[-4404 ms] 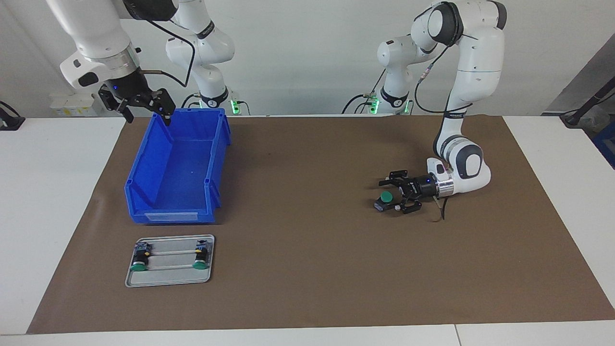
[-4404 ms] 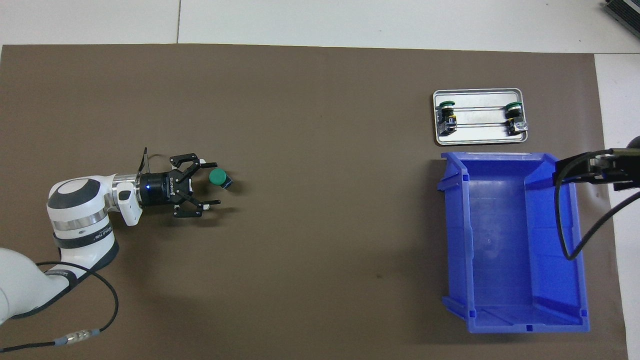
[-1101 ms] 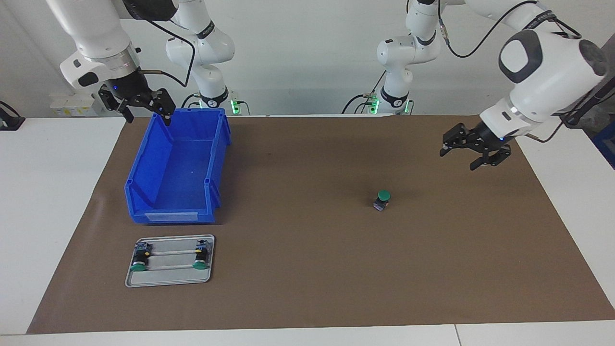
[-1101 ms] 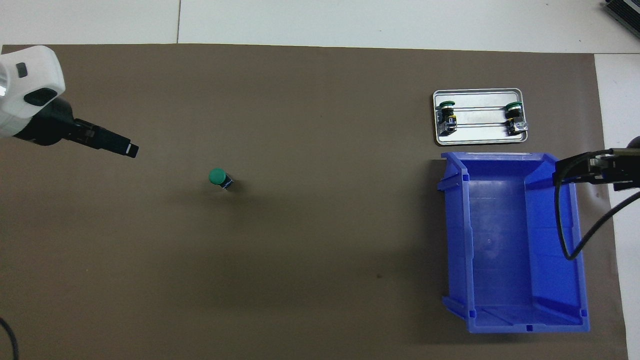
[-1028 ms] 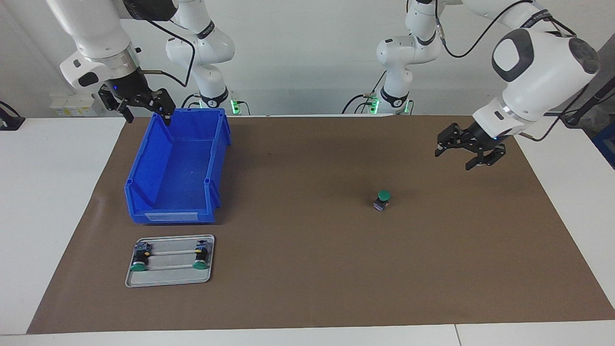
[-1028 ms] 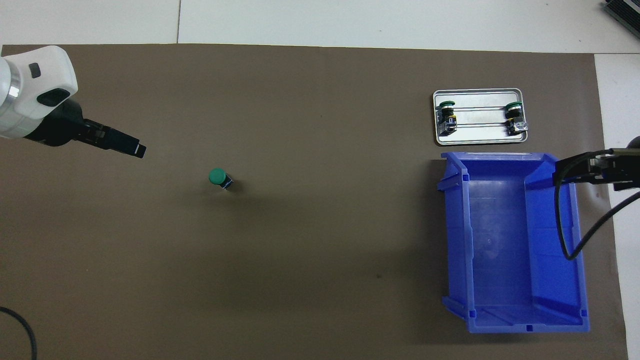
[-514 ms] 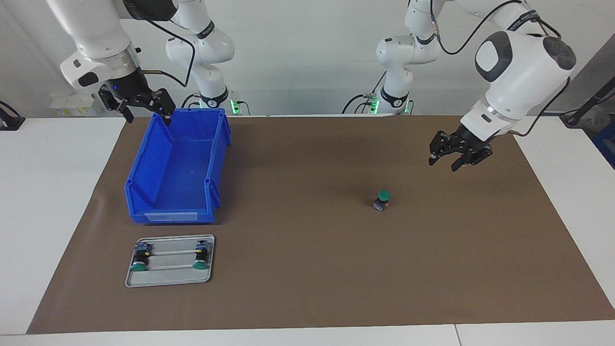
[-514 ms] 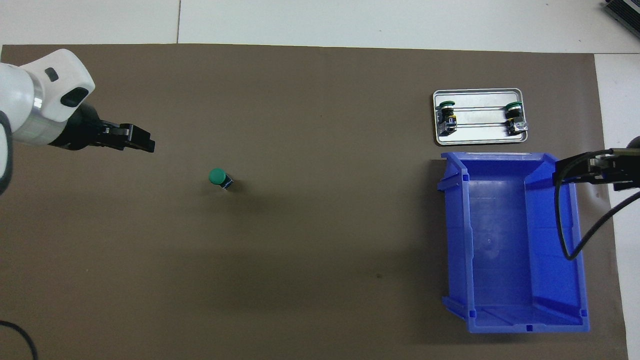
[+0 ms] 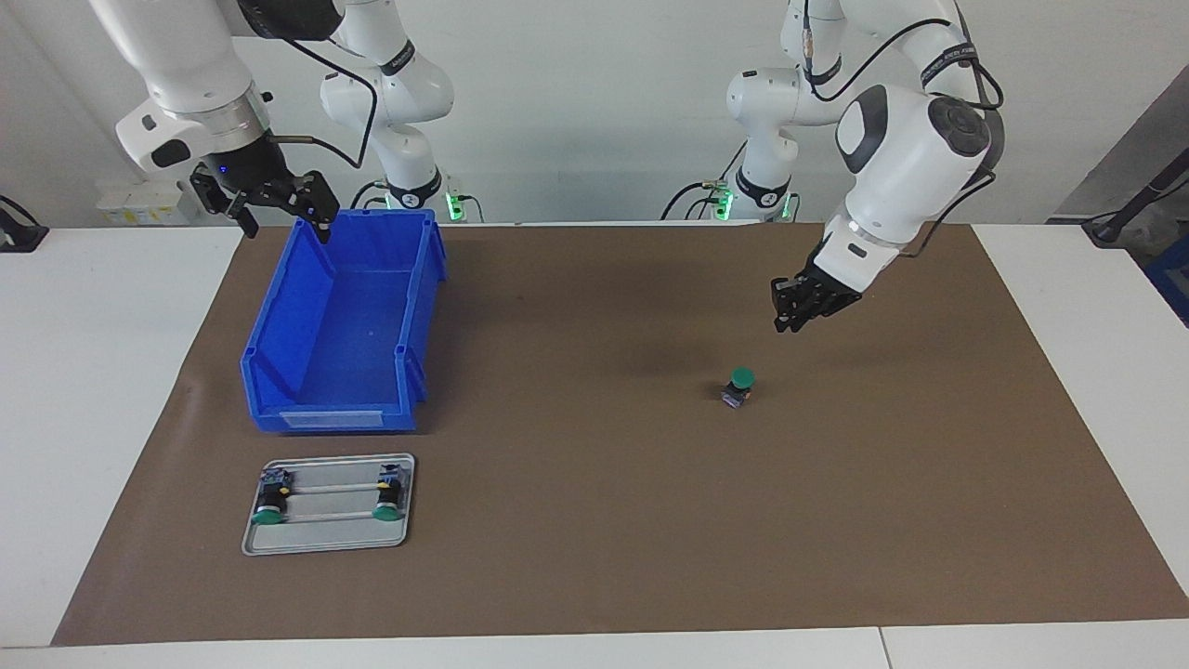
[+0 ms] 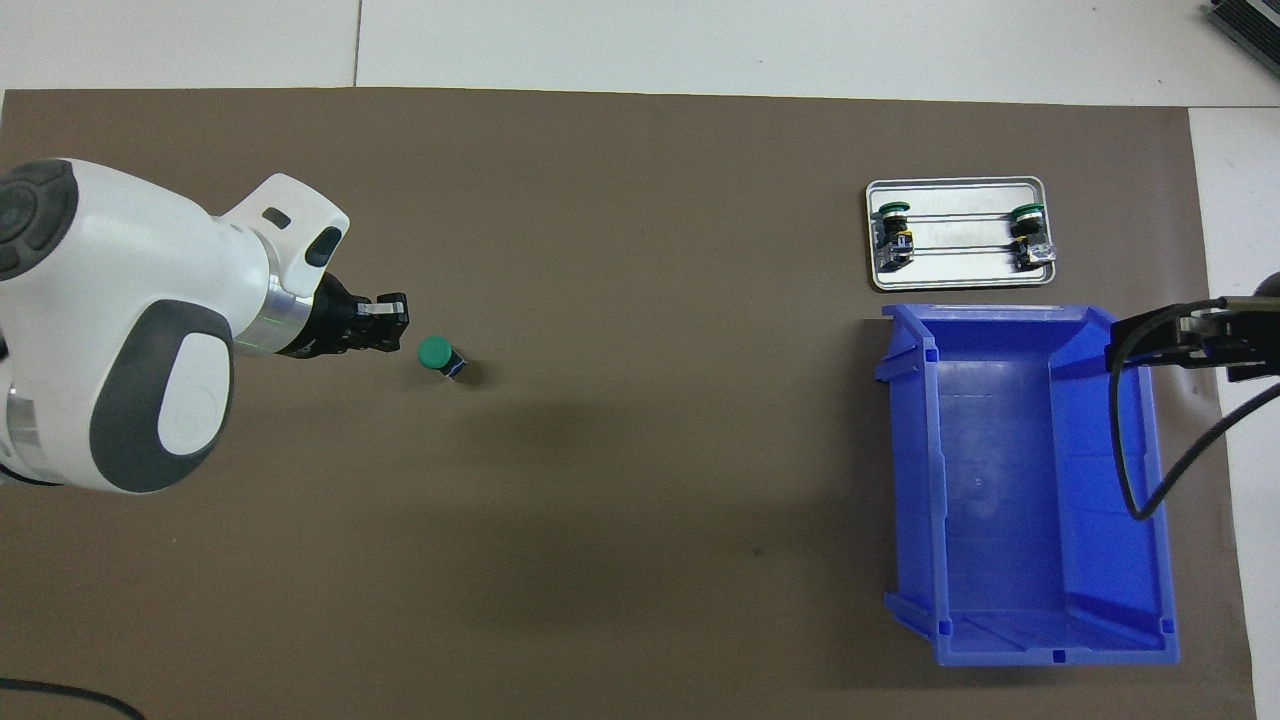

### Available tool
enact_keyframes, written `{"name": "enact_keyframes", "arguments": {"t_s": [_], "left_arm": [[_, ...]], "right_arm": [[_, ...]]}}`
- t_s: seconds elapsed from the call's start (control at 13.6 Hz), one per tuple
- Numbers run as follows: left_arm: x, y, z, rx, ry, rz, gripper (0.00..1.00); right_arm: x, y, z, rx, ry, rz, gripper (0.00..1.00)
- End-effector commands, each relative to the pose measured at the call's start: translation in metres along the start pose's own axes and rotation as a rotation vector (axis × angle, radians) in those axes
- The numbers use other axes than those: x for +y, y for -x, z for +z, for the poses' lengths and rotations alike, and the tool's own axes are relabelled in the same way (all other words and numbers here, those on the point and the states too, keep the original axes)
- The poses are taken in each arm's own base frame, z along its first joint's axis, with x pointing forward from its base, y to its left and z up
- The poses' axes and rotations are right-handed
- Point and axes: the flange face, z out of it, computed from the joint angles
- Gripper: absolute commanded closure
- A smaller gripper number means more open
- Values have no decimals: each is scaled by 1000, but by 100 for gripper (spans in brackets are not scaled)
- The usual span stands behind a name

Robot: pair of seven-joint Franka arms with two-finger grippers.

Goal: Place and press button with both arms
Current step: 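Reach the left gripper above the green top of the button, then press down on the green button top with the left gripper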

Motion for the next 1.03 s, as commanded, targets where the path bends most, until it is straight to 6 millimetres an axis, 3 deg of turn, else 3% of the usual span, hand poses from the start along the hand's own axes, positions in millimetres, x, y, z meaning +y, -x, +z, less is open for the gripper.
{"name": "enact_keyframes", "arguments": {"t_s": [0.0, 0.22, 0.59, 0.95], "left_arm": [[-10, 2, 20, 35, -29, -25, 100], [-3, -1, 42, 62, -21, -47, 100], [-3, -23, 100, 84, -13, -60, 100], [-4, -25, 108, 84, -14, -60, 100]], "right_arm": [[0, 6, -1, -7, -21, -22, 0], [1, 6, -2, -6, -21, -21, 0], [1, 6, -3, -4, -21, -21, 0], [1, 6, -2, -6, -21, -21, 0]]}}
